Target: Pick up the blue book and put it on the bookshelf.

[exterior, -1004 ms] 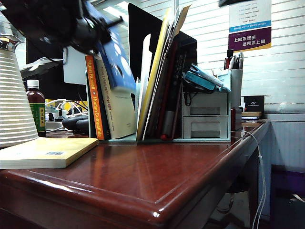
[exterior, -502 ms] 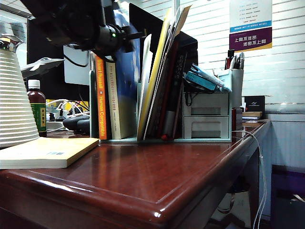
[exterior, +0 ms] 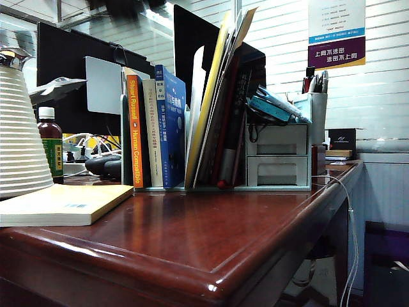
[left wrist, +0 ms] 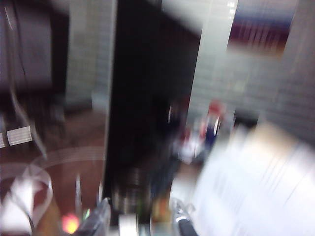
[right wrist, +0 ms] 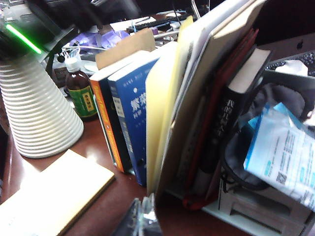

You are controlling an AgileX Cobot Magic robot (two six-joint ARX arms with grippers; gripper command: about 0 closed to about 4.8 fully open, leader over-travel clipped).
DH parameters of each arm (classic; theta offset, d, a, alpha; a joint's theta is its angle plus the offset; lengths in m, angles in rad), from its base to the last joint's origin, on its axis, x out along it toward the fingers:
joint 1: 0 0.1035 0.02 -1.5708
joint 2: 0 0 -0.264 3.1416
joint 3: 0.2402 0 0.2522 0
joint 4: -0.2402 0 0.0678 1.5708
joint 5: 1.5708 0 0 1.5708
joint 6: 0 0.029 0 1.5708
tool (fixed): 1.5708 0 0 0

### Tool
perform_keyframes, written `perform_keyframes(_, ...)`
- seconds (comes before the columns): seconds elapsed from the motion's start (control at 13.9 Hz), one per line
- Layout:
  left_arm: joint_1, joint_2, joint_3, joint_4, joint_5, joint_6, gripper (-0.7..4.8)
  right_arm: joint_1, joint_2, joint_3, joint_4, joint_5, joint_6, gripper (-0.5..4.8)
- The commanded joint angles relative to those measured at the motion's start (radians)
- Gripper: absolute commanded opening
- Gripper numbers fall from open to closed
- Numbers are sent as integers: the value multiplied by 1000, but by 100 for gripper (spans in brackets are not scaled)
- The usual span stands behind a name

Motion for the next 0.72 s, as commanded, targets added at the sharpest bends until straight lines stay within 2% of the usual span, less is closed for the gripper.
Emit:
perform_keyframes(0.07, -9, -89, -5, -266, 8, -48, 166, 1, -8, 3, 24, -1, 0, -6)
perform_keyframes(0.14, -29, -93, -21, -349, 47, -80, 165, 1, -8, 3, 26, -1, 0, -6)
perform_keyframes(0.22, -47, -93, -45, -378, 45, -82, 165, 1, -8, 3, 27, -1, 0, -6)
perform_keyframes(0.43, -103, -60, -162, -306, -29, -84, 165, 1, -11, 3, 36, -1, 0, -6)
perform_keyframes(0.65, -102, 10, -172, -281, -59, -112, 166, 1, -11, 3, 40, -1, 0, -6)
perform_keyframes(0.72, -102, 53, -172, -224, -75, -112, 166, 1, -11, 3, 40, -1, 0, -6)
